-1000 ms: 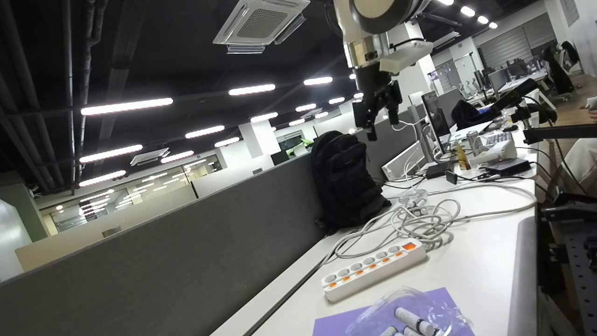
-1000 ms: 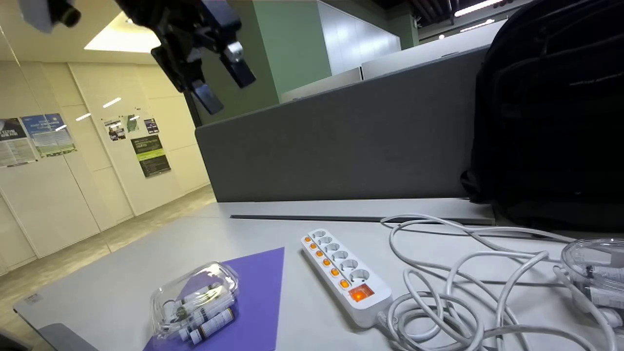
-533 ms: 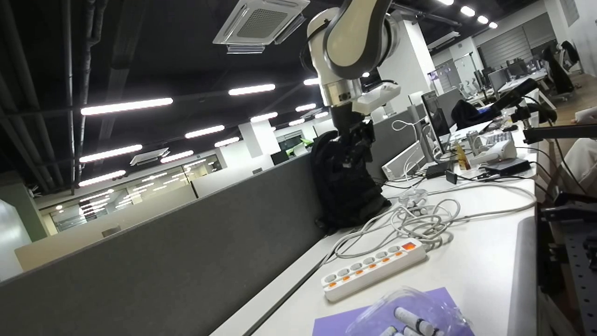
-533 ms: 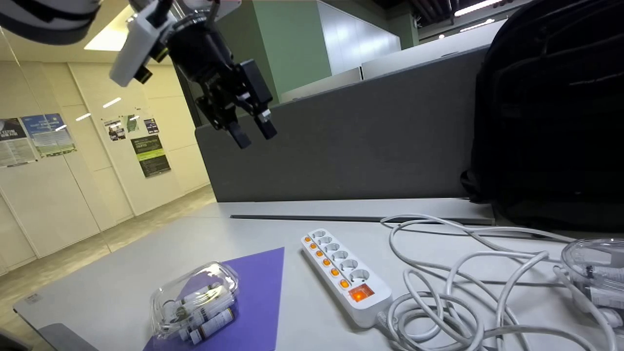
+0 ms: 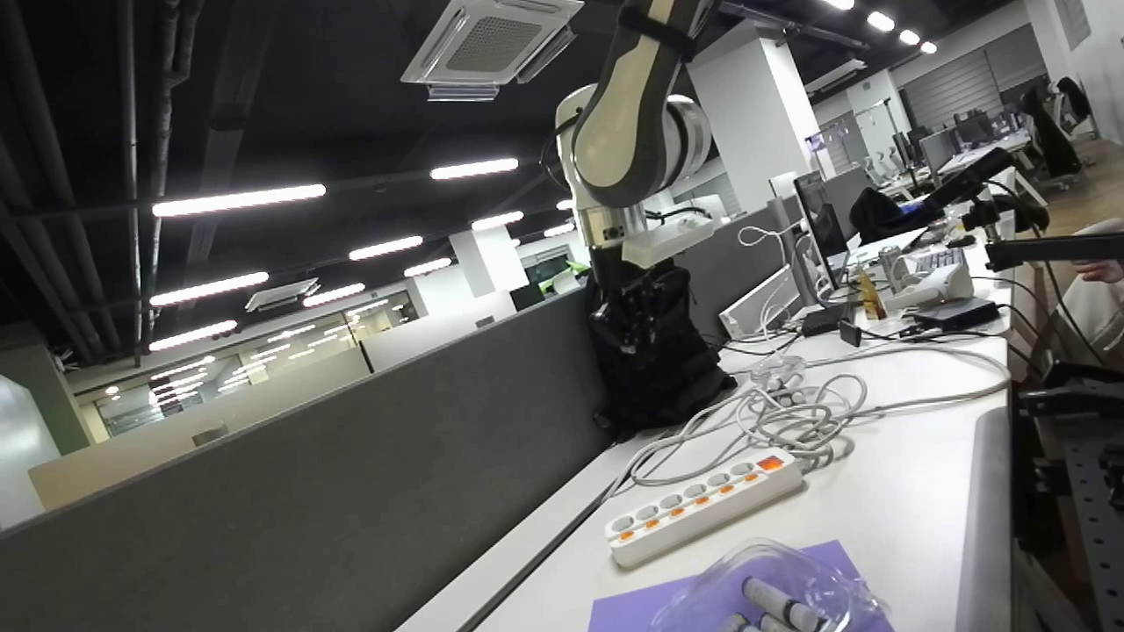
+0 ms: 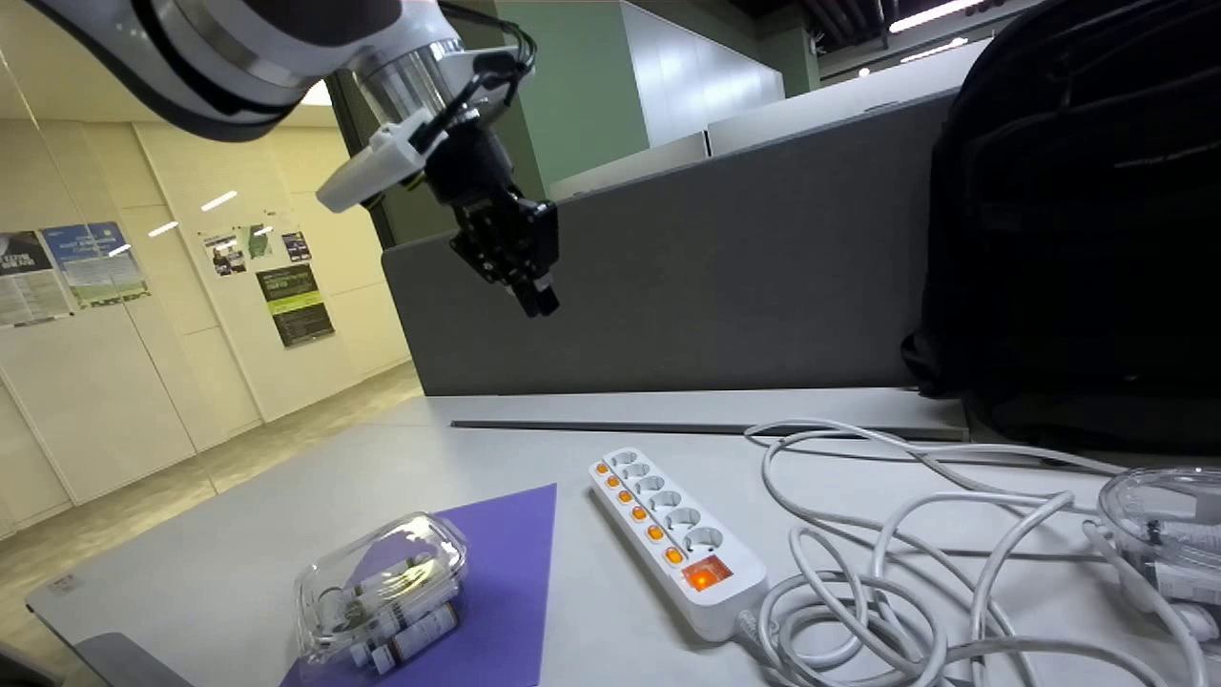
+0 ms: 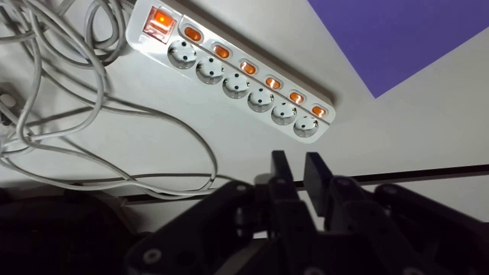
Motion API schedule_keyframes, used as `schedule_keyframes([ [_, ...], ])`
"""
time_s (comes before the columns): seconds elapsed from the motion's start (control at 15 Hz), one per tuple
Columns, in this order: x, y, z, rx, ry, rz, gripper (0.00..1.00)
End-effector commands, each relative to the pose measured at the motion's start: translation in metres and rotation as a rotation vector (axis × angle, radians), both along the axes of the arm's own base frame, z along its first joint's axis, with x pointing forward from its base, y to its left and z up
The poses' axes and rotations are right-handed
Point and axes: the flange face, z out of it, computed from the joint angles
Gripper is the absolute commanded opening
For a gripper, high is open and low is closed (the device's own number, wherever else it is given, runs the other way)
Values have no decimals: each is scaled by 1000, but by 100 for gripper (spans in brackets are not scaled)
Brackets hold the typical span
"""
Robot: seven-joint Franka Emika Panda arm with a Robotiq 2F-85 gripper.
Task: Turn off the fourth switch from the left
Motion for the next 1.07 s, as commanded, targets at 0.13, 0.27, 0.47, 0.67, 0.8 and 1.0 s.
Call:
schedule_keyframes([
  [0.13,13,-5,-15,61,36,-19,0],
  [0.27,16,-7,-22,64,46,-17,1],
  [0.47,16,-5,-21,64,45,-13,1],
  [0.67,19,-10,-30,39,36,-53,0],
  [0.8,25,-17,-43,20,39,-96,0],
  [1.0,35,-30,-72,-19,47,-170,0],
])
